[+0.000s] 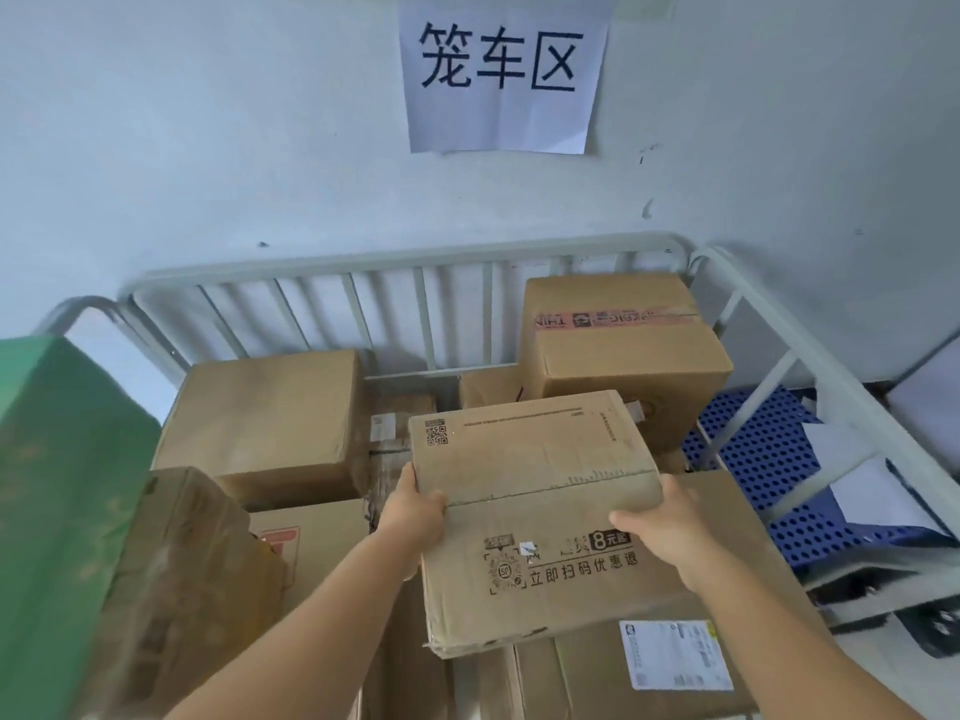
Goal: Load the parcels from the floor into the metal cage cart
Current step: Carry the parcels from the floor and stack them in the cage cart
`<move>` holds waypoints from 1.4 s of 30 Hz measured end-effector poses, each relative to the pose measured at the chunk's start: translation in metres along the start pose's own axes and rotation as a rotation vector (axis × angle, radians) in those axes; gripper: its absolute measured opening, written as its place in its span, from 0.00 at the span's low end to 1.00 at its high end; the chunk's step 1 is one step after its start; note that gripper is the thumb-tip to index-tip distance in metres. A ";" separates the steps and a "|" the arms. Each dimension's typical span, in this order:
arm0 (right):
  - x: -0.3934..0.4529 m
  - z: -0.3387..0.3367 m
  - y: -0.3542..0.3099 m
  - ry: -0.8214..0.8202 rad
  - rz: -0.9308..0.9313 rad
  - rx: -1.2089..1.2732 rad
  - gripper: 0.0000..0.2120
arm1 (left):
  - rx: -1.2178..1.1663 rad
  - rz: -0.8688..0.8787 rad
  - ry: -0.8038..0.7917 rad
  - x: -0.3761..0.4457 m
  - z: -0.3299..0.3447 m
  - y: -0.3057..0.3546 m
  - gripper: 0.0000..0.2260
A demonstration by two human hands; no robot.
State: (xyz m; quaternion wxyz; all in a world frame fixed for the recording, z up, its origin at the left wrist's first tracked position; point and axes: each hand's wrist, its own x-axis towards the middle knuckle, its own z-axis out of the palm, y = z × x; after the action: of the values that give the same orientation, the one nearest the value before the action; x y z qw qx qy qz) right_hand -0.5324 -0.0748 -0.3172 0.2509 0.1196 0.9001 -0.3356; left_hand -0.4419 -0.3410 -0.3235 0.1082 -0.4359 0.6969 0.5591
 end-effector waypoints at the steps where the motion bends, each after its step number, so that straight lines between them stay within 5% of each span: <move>1: 0.001 0.004 -0.011 -0.010 -0.024 -0.026 0.42 | -0.018 -0.002 0.029 0.000 -0.008 0.001 0.22; 8: 0.019 0.022 -0.091 -0.048 -0.170 -0.177 0.32 | -0.211 -0.039 0.159 0.001 -0.049 0.004 0.18; 12: 0.032 0.033 -0.143 -0.070 -0.282 -0.319 0.37 | -0.326 -0.098 0.248 0.013 -0.065 -0.004 0.17; 21: 0.089 0.055 -0.232 -0.114 -0.453 -0.444 0.38 | -0.502 -0.170 0.311 0.041 -0.062 0.009 0.38; 35: 0.170 0.108 -0.294 -0.238 -0.627 -0.554 0.28 | -0.581 -0.243 0.458 0.099 -0.046 0.018 0.40; 42: 0.207 0.122 -0.281 -0.203 -0.579 -0.627 0.33 | -0.560 -0.269 0.468 0.136 -0.019 0.024 0.46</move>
State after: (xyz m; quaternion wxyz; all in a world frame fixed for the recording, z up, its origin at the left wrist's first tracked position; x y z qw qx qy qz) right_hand -0.7697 -0.3554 -0.3535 0.2576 -0.2533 0.9256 -0.1126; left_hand -0.5338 -0.4238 -0.3874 -0.1045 -0.6517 0.4599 0.5940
